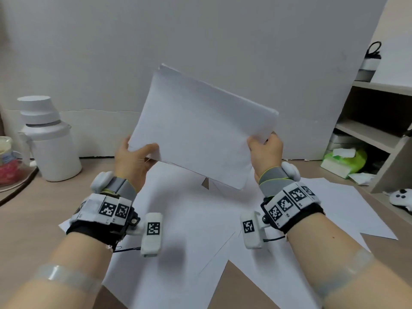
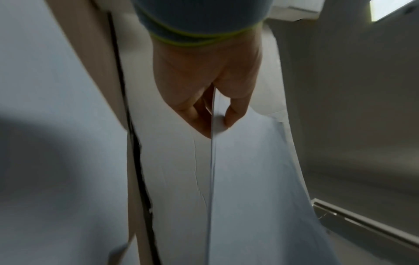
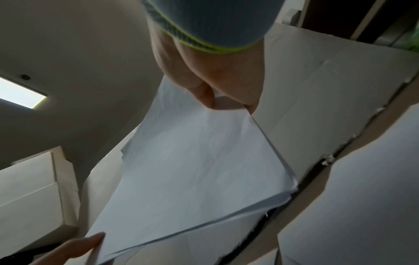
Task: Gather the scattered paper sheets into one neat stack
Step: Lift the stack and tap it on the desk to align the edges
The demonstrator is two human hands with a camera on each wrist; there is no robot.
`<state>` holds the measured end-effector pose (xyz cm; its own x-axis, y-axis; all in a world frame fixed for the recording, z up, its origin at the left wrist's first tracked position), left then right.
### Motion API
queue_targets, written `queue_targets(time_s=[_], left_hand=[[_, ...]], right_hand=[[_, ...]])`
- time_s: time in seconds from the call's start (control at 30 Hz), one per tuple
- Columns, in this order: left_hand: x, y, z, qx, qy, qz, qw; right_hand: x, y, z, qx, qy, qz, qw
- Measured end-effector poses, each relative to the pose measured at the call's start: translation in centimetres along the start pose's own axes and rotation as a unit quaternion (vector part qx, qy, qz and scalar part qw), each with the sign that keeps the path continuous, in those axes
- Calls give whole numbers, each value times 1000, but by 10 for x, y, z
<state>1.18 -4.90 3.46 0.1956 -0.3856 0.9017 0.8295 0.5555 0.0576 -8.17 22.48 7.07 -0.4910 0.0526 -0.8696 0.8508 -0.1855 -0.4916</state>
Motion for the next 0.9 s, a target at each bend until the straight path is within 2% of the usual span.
queue_targets(time_s=[0.1, 0.2, 0.27, 0.47, 0.57, 0.7, 0.83, 0.9], left_hand=[[9, -10, -13, 24, -100, 43, 994], [19, -17, -19, 49, -234, 68, 969], [22, -27, -24, 67, -280, 76, 955], [13, -46, -22, 94, -305, 96, 943], [10, -47, -20, 100, -264, 100, 954], [10, -42, -17, 102, -215, 148, 960], [10, -45, -18, 78, -219, 171, 957], [9, -47, -19, 62, -267, 193, 942]], right_hand=[[3, -11, 15, -17, -2, -44, 999], [7, -21, 28, -19, -11, -70, 997], [18, -27, 41, -38, -16, -70, 997], [48, -28, 55, -83, -37, -35, 995], [57, -28, 55, -112, -35, -9, 993], [65, -26, 54, -147, -14, 27, 989], [62, -25, 58, -141, -6, 12, 990], [58, -24, 58, -129, -6, -8, 992]])
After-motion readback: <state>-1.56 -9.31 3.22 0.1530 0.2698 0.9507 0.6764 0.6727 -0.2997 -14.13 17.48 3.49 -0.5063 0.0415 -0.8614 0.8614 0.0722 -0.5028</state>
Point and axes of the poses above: each hand's wrist, its own y-axis away from the middle knuckle, its own z-axis out of the palm, x = y × z, the point moved 2 cm from there along -y, towards the middle knuckle, and after that the axes turned 11 degrees about -z, right-handed, at the moved point
